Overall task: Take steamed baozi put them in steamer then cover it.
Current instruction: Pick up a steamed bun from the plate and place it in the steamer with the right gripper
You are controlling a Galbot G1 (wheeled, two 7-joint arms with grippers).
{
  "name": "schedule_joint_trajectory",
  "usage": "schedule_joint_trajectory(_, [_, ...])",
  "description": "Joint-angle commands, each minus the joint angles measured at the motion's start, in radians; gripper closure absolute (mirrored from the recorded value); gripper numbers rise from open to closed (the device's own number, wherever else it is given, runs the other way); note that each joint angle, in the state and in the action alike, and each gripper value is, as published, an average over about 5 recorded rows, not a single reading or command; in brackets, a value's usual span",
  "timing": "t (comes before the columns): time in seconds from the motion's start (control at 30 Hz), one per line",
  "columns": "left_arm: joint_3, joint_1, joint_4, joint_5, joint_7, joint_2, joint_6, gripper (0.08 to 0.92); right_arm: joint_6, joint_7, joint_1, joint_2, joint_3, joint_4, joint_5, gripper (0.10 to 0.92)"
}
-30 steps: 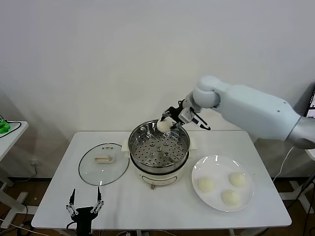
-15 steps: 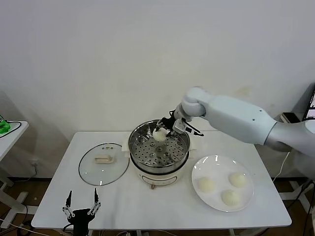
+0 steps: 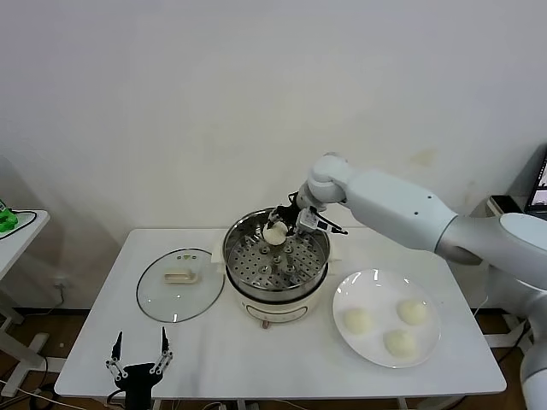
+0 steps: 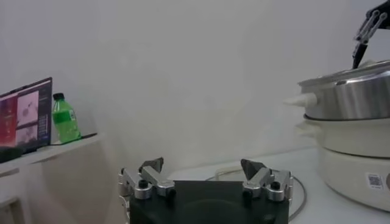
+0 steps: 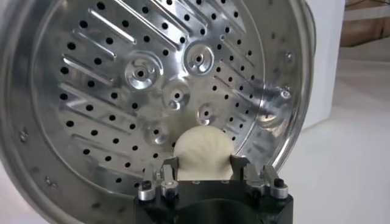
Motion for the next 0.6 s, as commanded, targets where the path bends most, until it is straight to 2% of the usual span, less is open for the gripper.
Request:
schedule_joint_trajectory(0.03, [0.0,-0.001,0.002,0.0,0.0,0.0,0.0,0.177,0.025,0.013,-0.015,0.025,0.013,-0.052,-0.043,0.466])
schedule_joint_trajectory(0.23, [0.004,-0.007,0.007,0.0,0.0,-0.003,0.0,0.177,0.039,0.027,-0.025,0.04,0.023,-0.075,-0.058,0.435])
schedule_joint_trajectory(0.47, [0.007,-0.007,0.006,0.001,-0.001,-0.005,0.0,0.177,0.031,0.023,0.001,0.013,0.016,-0.012,-0.038,0.261])
schedule_joint_trajectory(0.6, [0.007,-0.005,0.004,0.002,-0.001,-0.005,0.0,0.177,-0.013,-0.005,0.05,-0.049,-0.015,0.095,0.043,0.208])
